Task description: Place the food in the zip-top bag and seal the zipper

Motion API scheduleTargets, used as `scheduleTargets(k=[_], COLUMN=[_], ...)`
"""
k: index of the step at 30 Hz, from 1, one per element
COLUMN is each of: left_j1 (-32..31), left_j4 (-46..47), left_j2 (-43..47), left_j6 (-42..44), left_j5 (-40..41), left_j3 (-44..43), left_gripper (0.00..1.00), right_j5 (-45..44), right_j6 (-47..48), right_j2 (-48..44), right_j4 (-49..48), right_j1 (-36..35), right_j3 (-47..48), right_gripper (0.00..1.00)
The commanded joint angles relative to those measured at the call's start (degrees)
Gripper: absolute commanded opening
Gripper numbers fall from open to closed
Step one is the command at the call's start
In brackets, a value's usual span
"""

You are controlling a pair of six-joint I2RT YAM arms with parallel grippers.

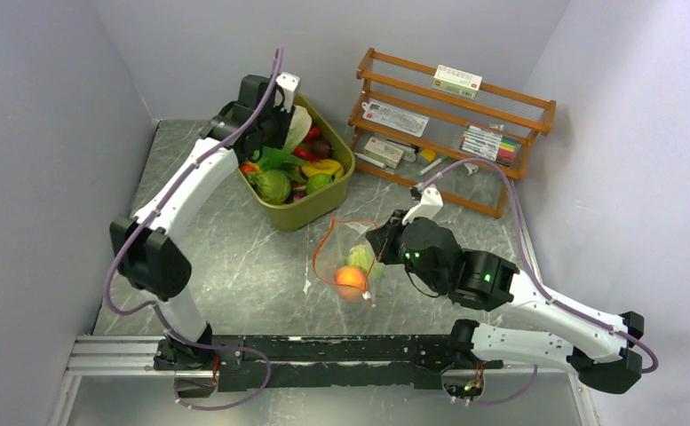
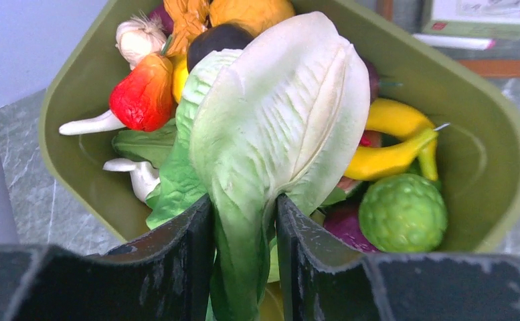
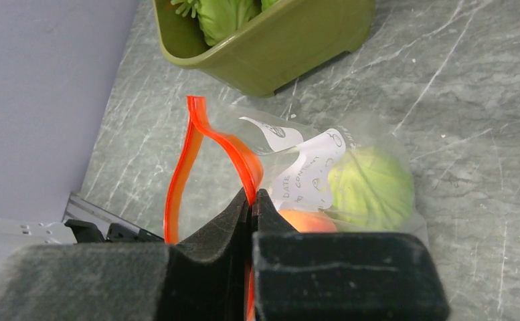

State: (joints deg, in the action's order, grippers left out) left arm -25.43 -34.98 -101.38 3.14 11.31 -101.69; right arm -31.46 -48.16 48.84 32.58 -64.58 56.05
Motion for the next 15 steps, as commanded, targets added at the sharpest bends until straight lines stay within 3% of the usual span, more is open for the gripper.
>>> scheduleTargets(k=[1,9,15], left_j1=[0.38,0.41,0.39], left_j4=[3.54,3.43,3.47], left_j2=[7.26,13.84,21.71], left_j6=[-3.05,-5.83,-11.21], left_j5=[-3.53,-7.08,-18.33], left_j3=[2.55,7.45,13.22], left_gripper=[0.35,0.36,0.37], right_j5=[-0.74,-1.45,-1.06], right_j6=[-1.35,-1.15,-1.88], right_j2=[-0.30,0.40,1.98], right_j4=[-2.39,-3.77,-4.82], right_j1=[0.13,0.11,0.13], right_j3=[-0.18,-0.43,-0.92], right_gripper=[0.00,0.00,0.00])
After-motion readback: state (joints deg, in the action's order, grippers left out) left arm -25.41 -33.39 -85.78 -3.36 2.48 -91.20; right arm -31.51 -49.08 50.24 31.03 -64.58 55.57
